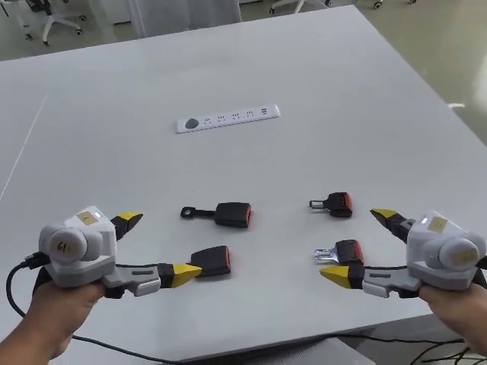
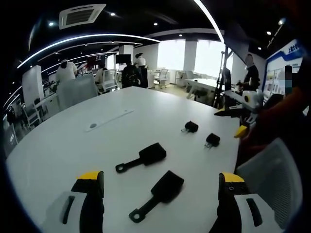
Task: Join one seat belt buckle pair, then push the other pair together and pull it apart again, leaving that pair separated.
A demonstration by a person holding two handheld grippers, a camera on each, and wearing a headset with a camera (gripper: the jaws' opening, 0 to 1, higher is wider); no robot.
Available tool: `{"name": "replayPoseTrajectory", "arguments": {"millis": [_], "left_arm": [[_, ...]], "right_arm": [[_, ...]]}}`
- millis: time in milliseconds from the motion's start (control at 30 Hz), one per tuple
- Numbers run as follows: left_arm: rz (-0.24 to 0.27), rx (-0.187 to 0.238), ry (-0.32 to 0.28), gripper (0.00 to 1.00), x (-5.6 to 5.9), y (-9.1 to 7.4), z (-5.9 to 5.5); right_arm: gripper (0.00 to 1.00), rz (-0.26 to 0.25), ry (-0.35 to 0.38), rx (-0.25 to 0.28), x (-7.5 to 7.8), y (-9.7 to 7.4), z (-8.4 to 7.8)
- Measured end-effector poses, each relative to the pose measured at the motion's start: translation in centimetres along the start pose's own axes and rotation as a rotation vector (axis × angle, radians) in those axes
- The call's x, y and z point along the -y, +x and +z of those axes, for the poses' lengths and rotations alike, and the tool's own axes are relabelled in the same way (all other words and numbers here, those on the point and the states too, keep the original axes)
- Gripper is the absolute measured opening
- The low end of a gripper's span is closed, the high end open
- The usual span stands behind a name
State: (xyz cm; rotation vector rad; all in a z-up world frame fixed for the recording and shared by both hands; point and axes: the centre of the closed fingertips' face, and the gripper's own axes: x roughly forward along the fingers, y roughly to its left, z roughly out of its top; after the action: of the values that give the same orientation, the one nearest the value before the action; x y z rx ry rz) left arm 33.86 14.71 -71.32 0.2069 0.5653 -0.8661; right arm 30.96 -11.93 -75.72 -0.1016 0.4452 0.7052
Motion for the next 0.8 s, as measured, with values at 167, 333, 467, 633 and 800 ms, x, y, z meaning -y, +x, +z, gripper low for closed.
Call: {"name": "replayPoseTrajectory", "arguments": {"millis": [167, 333, 467, 633, 800], "left_arm": [[-0.021, -0.008, 0.015, 1.00, 0.2, 0.2, -0.1], [-0.047, -0.016, 0.050, 1.00, 0.5, 0.6, -0.1], [-0.072, -0.018, 0.059, 1.00, 0.9, 1.1, -0.1], [-0.089, -0.030, 0.067, 1.00, 0.9, 1.7, -0.3], [-0.120, -0.054, 0.099, 0.96, 1.3, 2.4, -0.8]], "right_arm": [[0.96, 0.017, -0.007, -0.014, -0.1, 0.1, -0.2], [0.96, 0.036, -0.002, -0.013, 0.1, 0.2, -0.2], [0.96, 0.055, -0.010, -0.030, 0.1, 0.3, -0.5], [0.95, 0.065, -0.009, -0.037, 0.4, 0.5, -0.7], [0.95, 0.094, -0.016, -0.060, 0.6, 0.6, -1.1]]}}
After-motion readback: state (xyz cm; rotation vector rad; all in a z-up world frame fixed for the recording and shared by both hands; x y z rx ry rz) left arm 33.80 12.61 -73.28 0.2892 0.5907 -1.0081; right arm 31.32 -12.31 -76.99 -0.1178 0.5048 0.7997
